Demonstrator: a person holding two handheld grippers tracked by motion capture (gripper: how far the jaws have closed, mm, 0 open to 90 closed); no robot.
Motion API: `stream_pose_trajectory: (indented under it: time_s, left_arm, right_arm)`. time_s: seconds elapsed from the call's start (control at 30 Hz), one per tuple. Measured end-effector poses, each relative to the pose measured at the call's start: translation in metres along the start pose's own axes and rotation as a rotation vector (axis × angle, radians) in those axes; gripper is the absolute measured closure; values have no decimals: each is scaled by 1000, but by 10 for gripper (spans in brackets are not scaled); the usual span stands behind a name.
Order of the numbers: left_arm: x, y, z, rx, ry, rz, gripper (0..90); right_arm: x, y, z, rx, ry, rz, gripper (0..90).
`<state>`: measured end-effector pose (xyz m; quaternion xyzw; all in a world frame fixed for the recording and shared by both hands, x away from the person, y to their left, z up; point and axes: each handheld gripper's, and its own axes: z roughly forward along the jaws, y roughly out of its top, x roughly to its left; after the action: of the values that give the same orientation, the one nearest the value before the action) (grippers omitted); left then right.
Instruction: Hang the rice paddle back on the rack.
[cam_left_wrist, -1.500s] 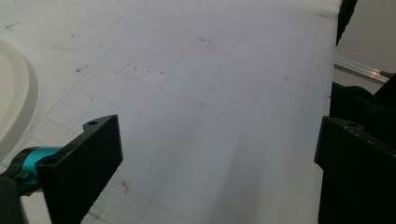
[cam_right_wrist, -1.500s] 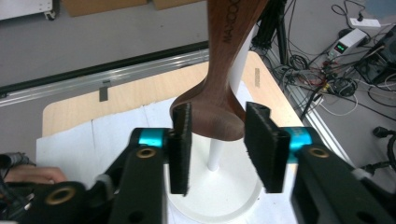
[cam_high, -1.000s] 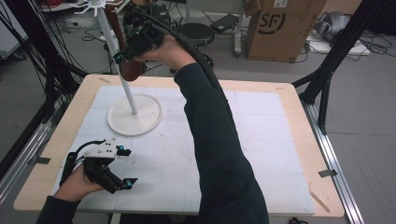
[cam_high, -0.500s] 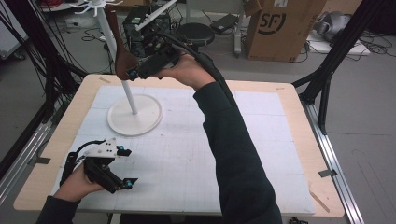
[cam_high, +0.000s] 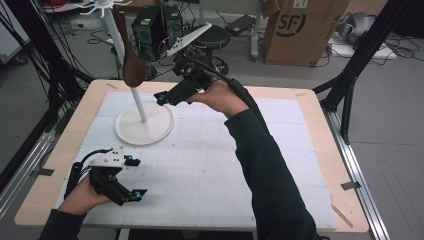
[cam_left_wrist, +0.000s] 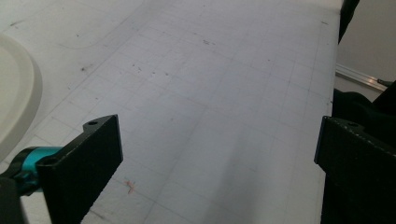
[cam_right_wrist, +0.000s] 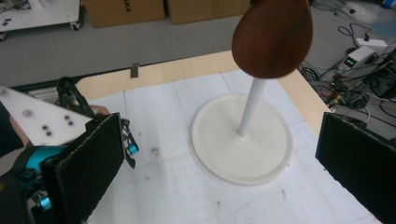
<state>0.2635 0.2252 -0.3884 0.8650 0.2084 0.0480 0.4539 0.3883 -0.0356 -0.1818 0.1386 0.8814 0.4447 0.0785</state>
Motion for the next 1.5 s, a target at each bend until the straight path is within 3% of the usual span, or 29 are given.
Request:
stream_pose_trajectory:
  time_s: [0.33, 0.7, 1.5]
  left_arm:
    - [2, 0, -1, -20, 2, -16, 16]
    - [4, 0, -2, -34, -9, -29, 16]
    - [7, -1, -10, -94, -39, -51, 16]
  right_arm:
    - [9, -35, -14, -10, -32, -4, 2]
    - [15, -80, -34, -34, -55, 32, 2]
    - [31, -162, -41, -32, -9, 103, 2]
